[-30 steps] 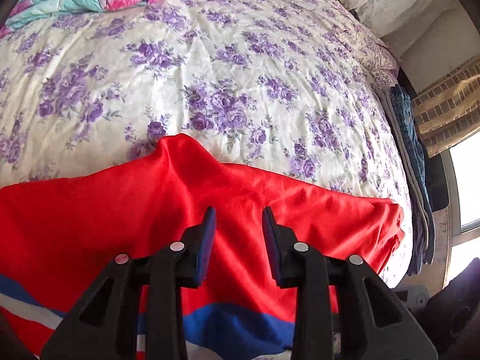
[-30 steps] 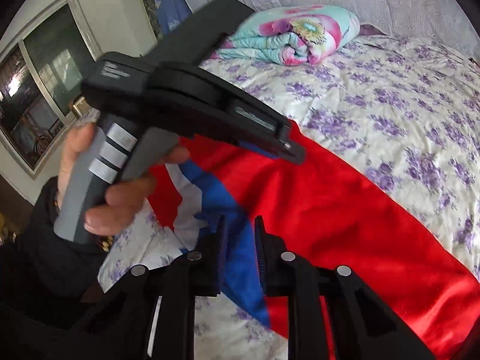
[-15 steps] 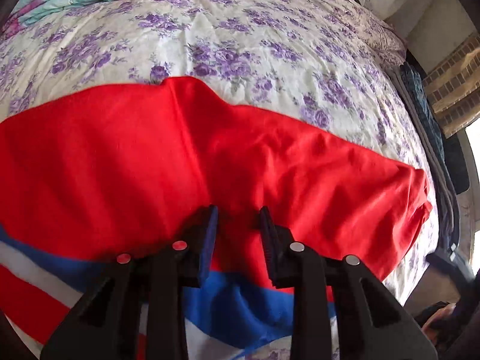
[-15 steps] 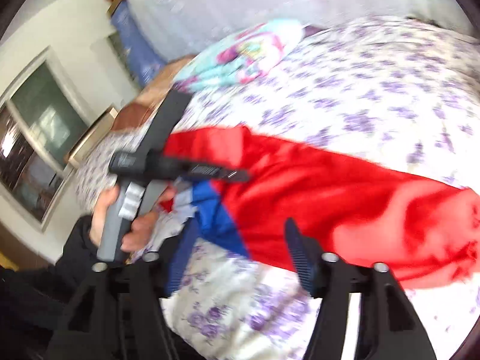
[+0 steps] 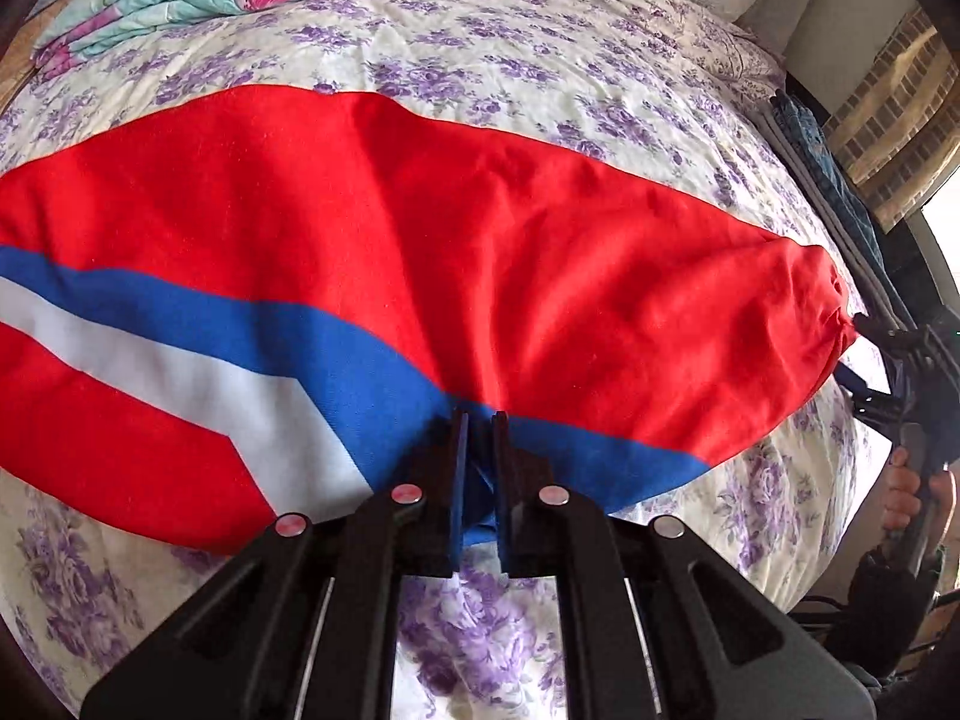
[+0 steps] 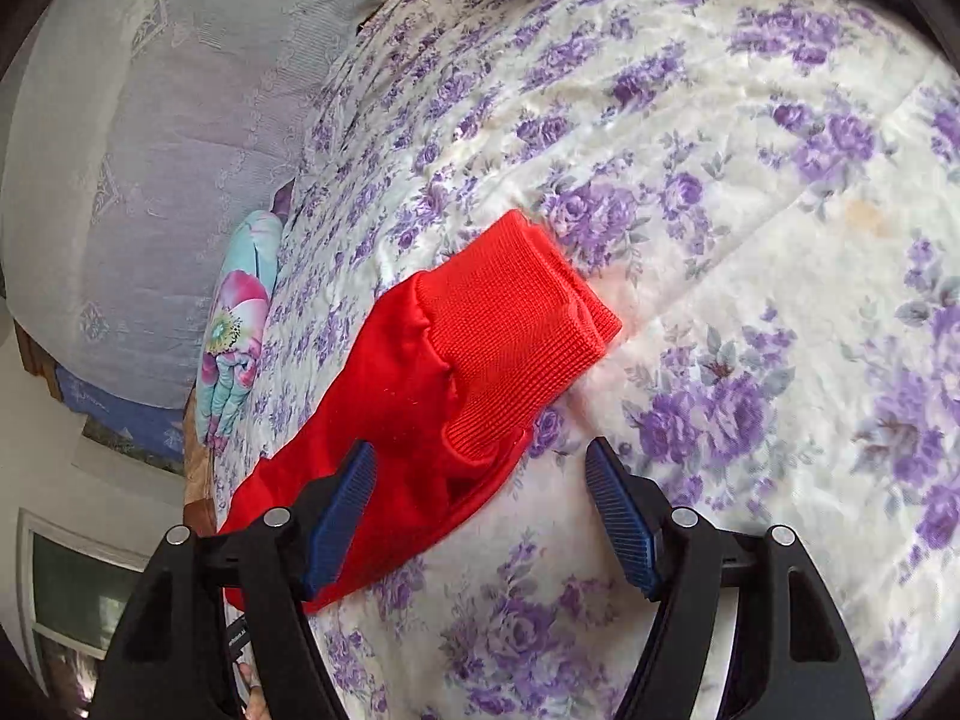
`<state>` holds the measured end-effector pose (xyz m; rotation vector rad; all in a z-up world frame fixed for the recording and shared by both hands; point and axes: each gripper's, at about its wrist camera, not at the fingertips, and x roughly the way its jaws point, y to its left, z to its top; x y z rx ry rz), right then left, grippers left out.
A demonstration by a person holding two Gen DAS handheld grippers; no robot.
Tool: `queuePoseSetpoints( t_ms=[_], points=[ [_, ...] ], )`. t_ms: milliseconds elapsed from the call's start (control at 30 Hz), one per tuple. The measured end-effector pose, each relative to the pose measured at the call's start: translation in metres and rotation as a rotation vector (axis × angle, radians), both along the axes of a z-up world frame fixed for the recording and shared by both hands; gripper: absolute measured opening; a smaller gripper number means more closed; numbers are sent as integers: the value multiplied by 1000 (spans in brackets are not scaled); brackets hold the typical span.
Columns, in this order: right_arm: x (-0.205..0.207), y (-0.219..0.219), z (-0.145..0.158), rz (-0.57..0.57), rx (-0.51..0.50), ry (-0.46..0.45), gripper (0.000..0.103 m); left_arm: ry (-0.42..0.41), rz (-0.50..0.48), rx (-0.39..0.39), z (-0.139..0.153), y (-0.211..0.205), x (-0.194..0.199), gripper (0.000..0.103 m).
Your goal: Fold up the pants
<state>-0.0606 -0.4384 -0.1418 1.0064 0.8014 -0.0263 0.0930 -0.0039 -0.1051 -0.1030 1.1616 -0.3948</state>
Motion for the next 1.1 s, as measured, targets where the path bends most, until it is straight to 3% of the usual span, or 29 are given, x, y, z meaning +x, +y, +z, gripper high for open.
queuePoseSetpoints(
  t_ms=[100,133,167,200,267,333,433,533,733,867,967,1033,1100],
  points=[
    [18,-4,-6,4,48,-75,71,11,6,-19,-3,0,2,7],
    [25,-5,-7,4,64,-84,63,12,8,-15,-3,-2,2,7],
    [32,-4,-6,-5,53,-80,24,12,9,-7,-2,-3,3,7],
    [40,-3,-5,4,36,-78,22,11,12,-1,-2,-4,2,7],
    [41,-7,3,-4,33,-97,22,9,13,13,0,-6,1,7],
    [35,-10,21,1,-50,-111,21,1,-4,28,3,-11,-2,7],
    [27,-13,25,17,-111,-71,21,-22,-43,53,11,-26,-5,7],
    [28,-18,-6,44,-111,16,22,-4,-100,-15,21,-49,0,7],
    [21,-23,-11,58,-72,-22,21,-5,-200,-162,47,-127,30,7],
    [21,-22,-13,68,-73,-32,21,70,-240,-257,35,-172,43,7],
    [20,-22,-13,68,-76,-33,21,95,-242,-241,18,-196,51,7],
    [19,-21,-13,67,-83,-32,22,155,-233,-218,-5,-206,60,7],
    [19,-20,-13,64,-92,-28,22,174,-204,-272,-16,-203,61,6]
  ],
)
